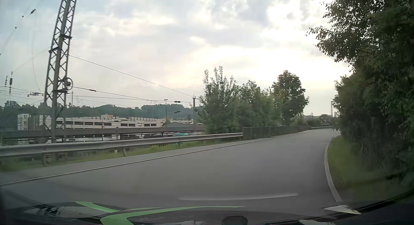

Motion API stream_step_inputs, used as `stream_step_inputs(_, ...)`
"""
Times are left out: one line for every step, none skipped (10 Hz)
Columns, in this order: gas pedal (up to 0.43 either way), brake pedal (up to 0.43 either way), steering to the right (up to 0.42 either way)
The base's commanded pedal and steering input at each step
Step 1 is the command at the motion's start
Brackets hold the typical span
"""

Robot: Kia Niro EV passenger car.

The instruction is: Follow the waypoints while adhering to traffic rules and regulations

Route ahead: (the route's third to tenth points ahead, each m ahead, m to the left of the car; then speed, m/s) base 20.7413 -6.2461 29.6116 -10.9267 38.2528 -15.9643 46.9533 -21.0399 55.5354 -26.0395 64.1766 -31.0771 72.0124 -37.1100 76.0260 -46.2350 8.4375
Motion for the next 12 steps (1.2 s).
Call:
stream_step_inputs(0.13, 0.0, 0.165)
stream_step_inputs(0.13, 0.0, 0.165)
stream_step_inputs(0.15, 0.0, 0.165)
stream_step_inputs(0.15, 0.0, 0.165)
stream_step_inputs(0.157, 0.0, 0.164)
stream_step_inputs(0.169, 0.0, 0.164)
stream_step_inputs(0.177, 0.0, 0.164)
stream_step_inputs(0.189, 0.0, 0.162)
stream_step_inputs(0.189, 0.0, 0.159)
stream_step_inputs(0.189, 0.0, 0.152)
stream_step_inputs(0.197, 0.0, 0.136)
stream_step_inputs(0.197, 0.0, 0.121)
